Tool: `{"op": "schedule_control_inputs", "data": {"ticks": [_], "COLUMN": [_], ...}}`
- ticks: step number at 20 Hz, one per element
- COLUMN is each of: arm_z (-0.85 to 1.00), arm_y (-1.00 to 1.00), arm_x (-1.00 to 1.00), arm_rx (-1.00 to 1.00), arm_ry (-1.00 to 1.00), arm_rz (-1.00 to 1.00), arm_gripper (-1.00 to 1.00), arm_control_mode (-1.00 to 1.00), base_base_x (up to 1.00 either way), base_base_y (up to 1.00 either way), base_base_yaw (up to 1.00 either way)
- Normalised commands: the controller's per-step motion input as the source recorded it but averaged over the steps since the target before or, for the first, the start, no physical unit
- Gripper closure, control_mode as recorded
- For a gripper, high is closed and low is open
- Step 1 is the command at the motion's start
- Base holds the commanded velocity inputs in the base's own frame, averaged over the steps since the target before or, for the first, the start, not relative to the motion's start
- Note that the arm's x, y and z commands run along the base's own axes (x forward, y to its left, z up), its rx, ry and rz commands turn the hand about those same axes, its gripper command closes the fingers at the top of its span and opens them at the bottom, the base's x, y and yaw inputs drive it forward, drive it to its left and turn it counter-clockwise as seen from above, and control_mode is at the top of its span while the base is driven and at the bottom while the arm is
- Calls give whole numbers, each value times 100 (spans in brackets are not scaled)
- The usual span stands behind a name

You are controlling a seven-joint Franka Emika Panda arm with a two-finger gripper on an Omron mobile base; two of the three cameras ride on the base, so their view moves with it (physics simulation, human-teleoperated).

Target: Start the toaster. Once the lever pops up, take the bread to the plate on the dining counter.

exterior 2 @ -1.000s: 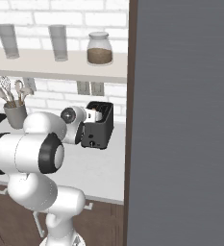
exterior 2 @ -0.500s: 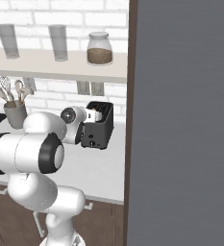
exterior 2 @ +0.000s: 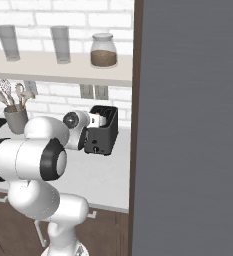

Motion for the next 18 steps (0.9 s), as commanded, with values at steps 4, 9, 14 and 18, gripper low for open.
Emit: {"op": "schedule_control_inputs", "data": {"ticks": [4, 9, 14, 18], "arm_z": [0, 0, 0, 0], "arm_y": [0, 0, 0, 0], "arm_x": [0, 0, 0, 0], "arm_rx": [0, 0, 0, 0], "arm_ry": [0, 0, 0, 0], "arm_rz": [0, 0, 0, 0], "arm_gripper": [-100, -100, -100, -100], "arm_control_mode": [-100, -100, -100, -100], "base_base_x": [0, 0, 0, 0], "base_base_y": [0, 0, 0, 0], "base_base_yaw": [0, 0, 0, 0]}}
